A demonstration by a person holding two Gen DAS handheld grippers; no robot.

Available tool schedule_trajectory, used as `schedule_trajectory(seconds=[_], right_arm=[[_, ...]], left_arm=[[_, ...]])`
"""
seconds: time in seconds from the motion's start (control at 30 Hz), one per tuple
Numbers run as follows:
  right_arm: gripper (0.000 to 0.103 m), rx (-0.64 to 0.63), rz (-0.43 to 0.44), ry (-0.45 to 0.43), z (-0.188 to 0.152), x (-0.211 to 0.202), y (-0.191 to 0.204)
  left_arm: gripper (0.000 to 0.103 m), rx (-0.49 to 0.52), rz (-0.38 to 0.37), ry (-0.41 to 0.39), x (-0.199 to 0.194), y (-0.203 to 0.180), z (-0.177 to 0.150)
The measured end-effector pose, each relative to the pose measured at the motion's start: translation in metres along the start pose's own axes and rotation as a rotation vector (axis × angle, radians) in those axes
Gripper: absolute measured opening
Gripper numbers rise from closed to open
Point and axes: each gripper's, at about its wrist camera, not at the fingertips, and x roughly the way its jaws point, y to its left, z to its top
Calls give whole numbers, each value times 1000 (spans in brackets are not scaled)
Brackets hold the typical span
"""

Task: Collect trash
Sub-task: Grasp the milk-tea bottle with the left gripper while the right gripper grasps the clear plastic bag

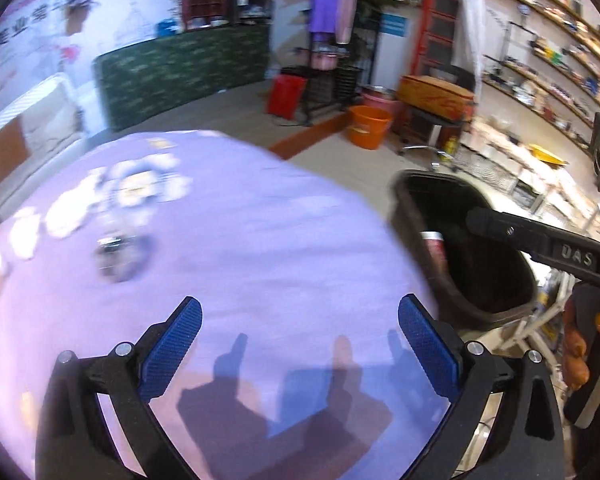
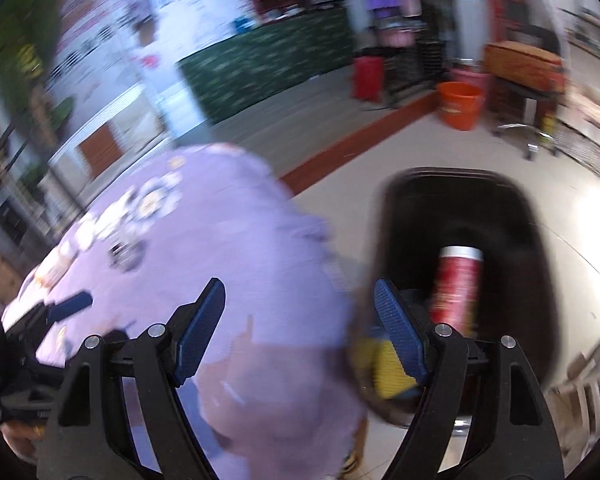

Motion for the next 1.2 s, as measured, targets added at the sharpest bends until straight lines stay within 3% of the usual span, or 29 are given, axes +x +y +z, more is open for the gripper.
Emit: schedule_trajectory(seconds=[0.27,0.4,0.7,0.77,0.93,1.07,1.2], right_arm=[[77,-192,182,144,0,63,115],[77,-266,221,196,1,92,161],[77,-412,201,291,18,159,243],[73,-440,182,309,21,174,255],[51,-457,132,352,26,210,270],[46,-430,151,354,30,213,267],[46,-405,176,345,33,201,261]], left_arm=[[97,-129,187,17,-26,98,-17],[97,-196,220,33,-36,141,-31],[97,-260,323,96,-47,230,-54],[97,-267,343,101,-48,245,-53],[97,-198,400,137,-50,277,-45],[97,-132,451,166,-46,299,-37],[97,9,513,246,-33,319,-22]])
